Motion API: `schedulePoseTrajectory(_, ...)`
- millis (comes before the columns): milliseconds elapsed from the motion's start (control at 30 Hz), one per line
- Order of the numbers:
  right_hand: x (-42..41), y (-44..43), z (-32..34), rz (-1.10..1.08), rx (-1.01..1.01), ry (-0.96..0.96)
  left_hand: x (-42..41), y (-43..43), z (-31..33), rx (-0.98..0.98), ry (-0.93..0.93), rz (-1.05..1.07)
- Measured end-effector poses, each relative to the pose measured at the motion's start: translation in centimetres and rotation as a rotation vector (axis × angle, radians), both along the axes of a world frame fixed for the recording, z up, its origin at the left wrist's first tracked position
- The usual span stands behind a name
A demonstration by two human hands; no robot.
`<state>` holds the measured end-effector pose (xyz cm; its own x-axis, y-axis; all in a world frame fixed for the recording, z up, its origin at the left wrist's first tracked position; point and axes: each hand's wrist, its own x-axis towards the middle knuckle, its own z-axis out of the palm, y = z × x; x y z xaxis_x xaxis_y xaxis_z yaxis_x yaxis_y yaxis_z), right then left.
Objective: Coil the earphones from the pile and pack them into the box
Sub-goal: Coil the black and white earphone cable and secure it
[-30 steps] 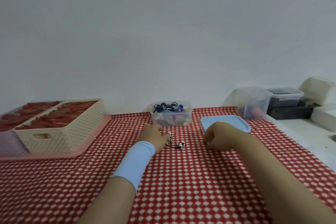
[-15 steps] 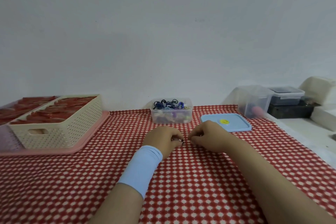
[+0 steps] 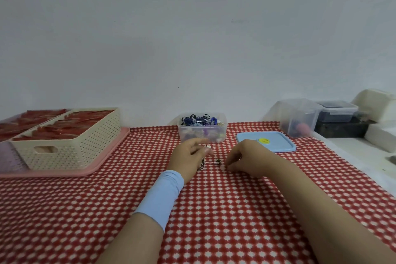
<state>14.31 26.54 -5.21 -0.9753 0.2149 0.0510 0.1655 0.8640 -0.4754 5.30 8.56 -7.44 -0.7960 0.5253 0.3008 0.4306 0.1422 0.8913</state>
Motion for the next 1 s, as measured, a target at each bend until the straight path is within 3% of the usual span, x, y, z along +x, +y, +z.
schedulePoseTrajectory(133, -0.1, 0.1, -0.4, -0.081, -0.107, 0.100, -0.2, 0.1, -0.1, 0.076, -0.042, 0.027)
schedulePoseTrajectory(233, -0.1, -0.5, -0.6, -0.117, -0.444, 0.273, 0.0, 0.2, -0.2, 0.096, -0.086, 0.006)
schedulePoseTrajectory(333, 0.0, -1.7, -0.2, -0.098, -0.805, 0.320, 0.0, 0.2, -0.3, 0.086, -0.130, -0.018)
schedulePoseTrajectory(467, 0.2, -2.4, -0.1, -0.065, -1.001, 0.246, 0.1, 0.0, -0.3, 0.080, -0.162, -0.041)
schedulePoseTrajectory(600, 0.3, -2.6, -0.4, -0.119, -0.893, 0.262, 0.0, 0.0, -0.2, 0.112, -0.193, -0.042)
schedulePoseTrajectory(733, 0.1, -1.7, -0.6, -0.185, -0.515, 0.299, -0.2, 0.0, -0.5, 0.113, -0.154, 0.035)
schedulePoseTrajectory(1000, 1.2, -1.5, 0.3, 0.117, -0.130, 0.011, 0.0, 0.0, -0.5, 0.096, -0.107, -0.007)
